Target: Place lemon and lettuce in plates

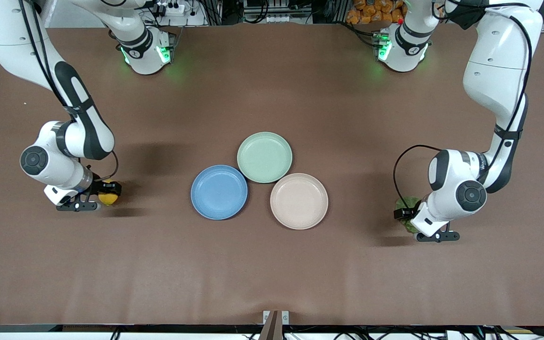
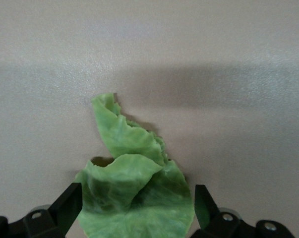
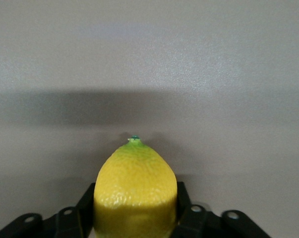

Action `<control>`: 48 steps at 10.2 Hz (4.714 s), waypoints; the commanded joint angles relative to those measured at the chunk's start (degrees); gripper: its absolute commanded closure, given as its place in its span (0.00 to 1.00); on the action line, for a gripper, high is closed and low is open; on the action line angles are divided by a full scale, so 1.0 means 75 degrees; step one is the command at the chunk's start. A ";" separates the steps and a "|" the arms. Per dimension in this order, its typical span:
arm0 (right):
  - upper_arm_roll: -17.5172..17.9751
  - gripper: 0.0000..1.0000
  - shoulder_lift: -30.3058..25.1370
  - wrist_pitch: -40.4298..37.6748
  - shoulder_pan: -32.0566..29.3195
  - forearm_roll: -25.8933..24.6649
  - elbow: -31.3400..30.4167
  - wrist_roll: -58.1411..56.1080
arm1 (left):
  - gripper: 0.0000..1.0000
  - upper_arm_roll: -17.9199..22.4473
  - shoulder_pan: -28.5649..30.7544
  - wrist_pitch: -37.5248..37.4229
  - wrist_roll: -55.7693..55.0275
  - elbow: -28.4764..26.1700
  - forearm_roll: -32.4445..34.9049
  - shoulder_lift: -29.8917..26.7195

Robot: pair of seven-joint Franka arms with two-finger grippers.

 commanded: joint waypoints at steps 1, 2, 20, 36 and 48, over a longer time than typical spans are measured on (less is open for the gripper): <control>0.0100 0.98 -0.0024 -0.0056 -0.0125 -0.0036 0.0146 -0.0058 | 0.78 -0.0035 0.0049 0.0071 -0.0152 0.0018 0.0235 0.0107; 0.0100 1.00 -0.0106 -0.0091 -0.0125 -0.0036 0.0227 -0.0069 | 1.00 -0.0035 0.0073 0.0071 -0.0140 0.0018 0.0235 0.0108; 0.0100 0.96 0.0595 -0.0677 0.3916 0.2179 0.1738 0.2305 | 1.00 -0.0199 -0.2034 -0.0456 -0.4472 0.0931 -0.0129 -0.0478; -0.0263 0.00 0.0119 -0.2691 0.3803 0.2179 0.3006 0.2920 | 0.00 0.0022 -0.3959 0.0107 -0.5683 0.0932 -0.0105 -0.0208; -0.0673 0.00 -0.1932 -0.3253 0.1236 0.0283 0.1284 0.0095 | 0.00 0.0657 -0.1112 -0.3689 -0.2157 0.0536 0.0177 -0.1836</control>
